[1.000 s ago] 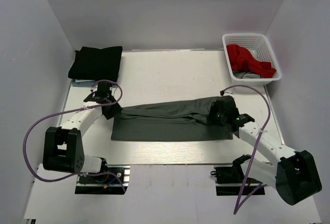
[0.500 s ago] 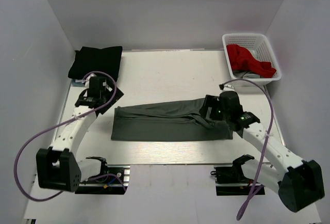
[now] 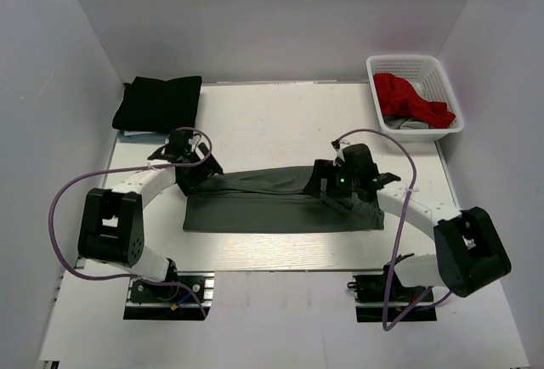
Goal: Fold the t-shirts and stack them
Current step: Fold the other side of the tshirt into a rectangle
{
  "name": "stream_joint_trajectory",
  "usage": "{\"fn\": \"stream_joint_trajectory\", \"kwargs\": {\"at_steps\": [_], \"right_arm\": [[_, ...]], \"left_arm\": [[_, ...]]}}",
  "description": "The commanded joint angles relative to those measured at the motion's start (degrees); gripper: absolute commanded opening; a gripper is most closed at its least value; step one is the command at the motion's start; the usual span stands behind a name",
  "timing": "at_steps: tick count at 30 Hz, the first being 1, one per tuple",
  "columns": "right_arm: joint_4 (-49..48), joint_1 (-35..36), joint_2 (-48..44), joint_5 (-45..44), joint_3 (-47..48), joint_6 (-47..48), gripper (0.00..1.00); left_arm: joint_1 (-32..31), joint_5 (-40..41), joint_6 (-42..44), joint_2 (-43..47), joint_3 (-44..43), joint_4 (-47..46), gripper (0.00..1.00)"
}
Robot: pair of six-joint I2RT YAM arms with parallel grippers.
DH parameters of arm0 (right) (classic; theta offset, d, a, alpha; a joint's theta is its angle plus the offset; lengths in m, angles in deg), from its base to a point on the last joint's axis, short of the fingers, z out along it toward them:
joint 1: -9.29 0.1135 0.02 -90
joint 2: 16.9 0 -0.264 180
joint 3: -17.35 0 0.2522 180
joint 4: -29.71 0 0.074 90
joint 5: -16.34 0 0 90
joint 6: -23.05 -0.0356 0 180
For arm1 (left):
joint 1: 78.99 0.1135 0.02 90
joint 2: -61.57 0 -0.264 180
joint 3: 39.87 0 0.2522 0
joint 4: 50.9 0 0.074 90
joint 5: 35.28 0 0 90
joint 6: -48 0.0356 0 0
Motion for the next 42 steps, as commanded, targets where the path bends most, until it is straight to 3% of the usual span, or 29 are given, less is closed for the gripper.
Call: {"fn": "stream_joint_trajectory", "kwargs": {"at_steps": [1, 6, 12, 18, 23, 34, 42], "right_arm": [[-0.9, 1.4, -4.7, 9.1, -3.5, -0.7, 0.9], [4.6, 2.2, -11.4, 7.4, -6.9, 0.0, 0.9], [11.2, 1.9, -11.8, 0.1, -4.6, 3.3, 0.9], [6.4, 2.2, -11.8, 5.4, -0.8, 4.8, 0.9], [-0.1, 3.7, -8.6, 7.4, 1.7, 6.4, 0.9], [-2.9, 9.1, 8.2, 5.3, 9.3, 7.5, 0.9], [-0.9, 13.4, 7.7, 6.0, 6.3, 6.2, 0.9]], "left_arm": [[-0.2, 4.5, 0.2, 3.2, 2.4, 4.0, 1.0], [-0.2, 10.3, -1.1, 6.2, 4.7, 9.0, 1.0], [1.0, 12.0, -1.7, 8.3, 5.4, 11.1, 1.0], [0.3, 15.0, -1.7, 8.3, 2.4, 14.6, 1.0], [0.3, 12.4, -2.2, 11.2, 1.8, 13.0, 1.0], [0.3, 11.6, -1.0, 13.1, 1.8, 12.4, 1.0], [0.3, 11.0, -0.4, 13.1, 2.4, 11.9, 1.0]]}}
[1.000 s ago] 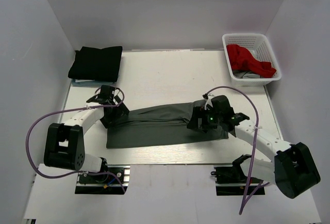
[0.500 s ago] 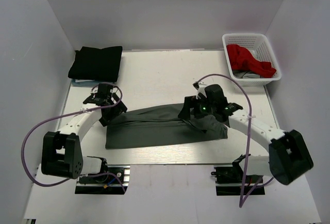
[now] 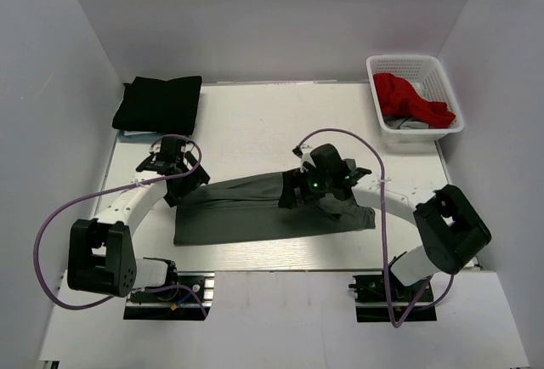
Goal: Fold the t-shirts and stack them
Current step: Fold the other side of the tshirt into a rectangle
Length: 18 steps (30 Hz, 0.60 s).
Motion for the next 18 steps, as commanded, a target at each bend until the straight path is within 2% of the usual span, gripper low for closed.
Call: {"fn": "stream_joint_trajectory", "kwargs": {"at_steps": [1, 7, 9, 11, 13, 18], "right_arm": [[0.4, 1.6, -1.8, 0.3, -0.9, -0.4, 0.9], [1.7, 2.5, -7.2, -3.1, 0.0, -0.2, 0.9], [2.2, 2.1, -9.3, -8.4, 0.6, -0.6, 0.9], [1.7, 1.9, -10.1, -17.5, 0.4, -0.9, 0.9], [1.1, 1.6, -8.1, -21.5, 0.0, -1.5, 0.9], [1.5, 1.7, -2.8, -18.8, 0.6, -2.1, 0.9]], "left_arm": [[-0.2, -0.8, 0.7, 1.7, -0.5, -0.9, 1.0], [-0.2, -0.8, 0.7, 1.7, -0.5, -0.9, 1.0], [-0.2, -0.8, 0.7, 2.3, -0.5, -0.9, 1.0], [-0.2, -0.8, 0.7, 2.9, 0.1, -0.9, 1.0], [-0.2, -0.8, 0.7, 3.4, 0.1, -0.9, 1.0], [-0.2, -0.8, 1.2, 3.9, 0.1, -0.9, 1.0]]}}
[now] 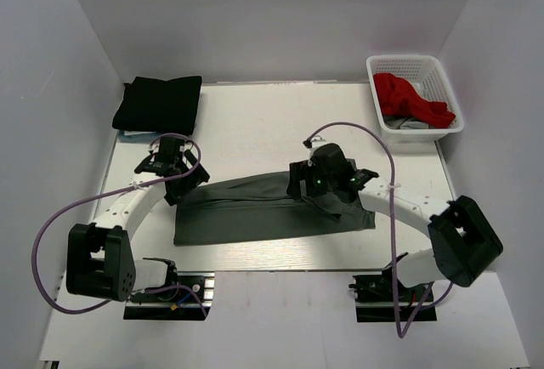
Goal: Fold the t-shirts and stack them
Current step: Fold the other side of the tshirt into a rectangle
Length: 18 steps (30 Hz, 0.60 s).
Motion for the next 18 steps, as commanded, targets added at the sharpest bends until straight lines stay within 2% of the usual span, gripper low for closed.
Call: {"fn": "stream_joint_trajectory", "kwargs": {"at_steps": [1, 5, 9, 18], "right_arm": [[-0.4, 0.0, 3.8, -1.2, 1.1, -0.7, 0.9], [-1.1, 0.4, 5.3, 8.6, 0.1, -2.5, 0.9], [-7.9, 0.4, 3.9, 16.2, -3.8, -6.5, 0.9], [-6.8, 0.1, 4.0, 10.8, -6.1, -7.7, 0.9]], "left_arm": [[-0.2, -0.4, 1.0, 2.6, 0.1, -0.5, 1.0], [-0.2, -0.4, 1.0, 2.6, 0.1, -0.5, 1.0], [-0.2, -0.4, 1.0, 2.0, 0.6, -0.5, 1.0], [-0.2, -0.4, 1.0, 0.8, 0.6, -1.0, 1.0]]}}
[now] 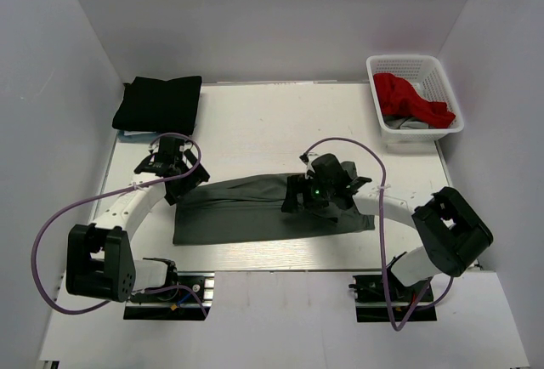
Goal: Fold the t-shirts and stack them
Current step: Fold the other side of the tshirt into a rectangle, then rotate the tshirt 90 degrees
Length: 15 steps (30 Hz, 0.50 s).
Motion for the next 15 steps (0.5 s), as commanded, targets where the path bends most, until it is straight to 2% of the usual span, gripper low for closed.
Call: {"fn": "stream_joint_trajectory", "kwargs": {"at_steps": [1, 7, 9, 15], "right_arm": [[-1.2, 0.0, -1.2, -1.5, -0.9, -1.5, 0.9], [3.2, -0.3, -4.6, -8.3, 3.4, 0.1, 0.9], [5.0, -0.6, -6.9, -15.4, 5.1, -0.6, 0.9], [6.9, -1.4, -13.2, -20.2, 4.1, -3.2, 0.9]], "left_arm": [[-0.2, -0.2, 0.4, 0.4, 0.6, -0.6, 1.0], [-0.2, -0.2, 0.4, 0.4, 0.1, 0.0, 1.0], [0.4, -0.8, 0.4, 0.4, 0.1, 0.6, 1.0], [0.4, -2.0, -0.1, 3.5, -1.0, 0.7, 1.0]]}}
